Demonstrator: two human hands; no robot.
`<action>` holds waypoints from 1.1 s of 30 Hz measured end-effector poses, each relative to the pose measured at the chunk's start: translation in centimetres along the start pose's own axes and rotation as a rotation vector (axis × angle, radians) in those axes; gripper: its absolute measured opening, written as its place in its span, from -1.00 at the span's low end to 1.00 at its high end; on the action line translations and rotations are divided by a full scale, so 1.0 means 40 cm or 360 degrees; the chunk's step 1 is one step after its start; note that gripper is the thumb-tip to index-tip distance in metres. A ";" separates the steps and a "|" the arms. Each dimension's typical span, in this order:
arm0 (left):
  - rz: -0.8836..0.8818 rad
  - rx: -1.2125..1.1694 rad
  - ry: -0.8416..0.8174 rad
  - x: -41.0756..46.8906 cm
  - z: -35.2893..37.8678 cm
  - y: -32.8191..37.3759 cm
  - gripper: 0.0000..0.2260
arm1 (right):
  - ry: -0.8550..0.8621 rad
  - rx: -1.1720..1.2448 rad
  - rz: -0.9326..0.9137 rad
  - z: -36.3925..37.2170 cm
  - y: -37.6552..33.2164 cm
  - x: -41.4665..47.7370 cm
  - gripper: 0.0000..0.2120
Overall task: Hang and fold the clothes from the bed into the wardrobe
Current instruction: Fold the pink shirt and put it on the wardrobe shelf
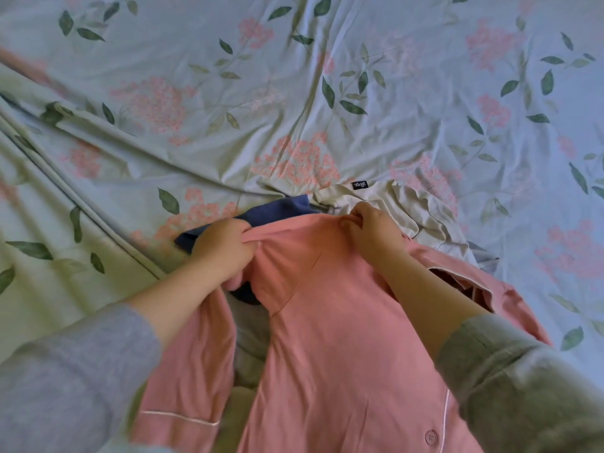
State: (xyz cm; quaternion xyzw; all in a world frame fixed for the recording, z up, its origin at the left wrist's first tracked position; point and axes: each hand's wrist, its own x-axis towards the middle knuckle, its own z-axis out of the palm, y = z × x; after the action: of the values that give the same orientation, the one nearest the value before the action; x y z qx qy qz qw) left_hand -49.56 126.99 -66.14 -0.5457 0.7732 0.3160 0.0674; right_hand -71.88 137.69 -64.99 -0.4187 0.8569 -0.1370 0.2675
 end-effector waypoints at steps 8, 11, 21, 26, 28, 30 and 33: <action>-0.0058 0.0380 0.0152 -0.049 0.044 -0.013 -0.60 | 0.0057 -0.0115 0.0023 0.039 0.006 -0.016 -0.74; 0.0356 0.0148 0.0506 -0.130 0.033 -0.022 -0.67 | 0.0218 -0.0002 -0.0115 0.037 -0.005 -0.074 -0.65; -0.0255 -0.0617 -0.0145 -0.489 0.208 -0.132 -0.91 | -0.0125 0.0230 -0.0286 0.126 -0.043 -0.409 -0.79; -0.0359 -0.0728 -0.0252 -0.624 0.295 -0.200 -0.93 | -0.0429 0.0066 -0.0308 0.218 -0.064 -0.479 -0.79; -0.0321 -0.0764 -0.0190 -0.652 0.313 -0.212 -0.91 | -0.0460 0.0050 -0.0274 0.251 -0.070 -0.483 -0.78; -0.0290 -0.0756 -0.0146 -0.668 0.324 -0.219 -0.85 | -0.0481 0.0000 -0.0248 0.287 -0.077 -0.487 -0.75; -0.0230 -0.0719 -0.0142 -0.689 0.336 -0.223 -0.67 | -0.0528 -0.0109 -0.0234 0.329 -0.083 -0.498 -0.67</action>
State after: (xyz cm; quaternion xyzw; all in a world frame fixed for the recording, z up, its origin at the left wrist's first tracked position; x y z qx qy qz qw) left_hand -34.01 154.79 -68.10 -0.5863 0.6381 0.4991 0.0002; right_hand -52.12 151.28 -67.39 -0.5060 0.7724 -0.0560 0.3799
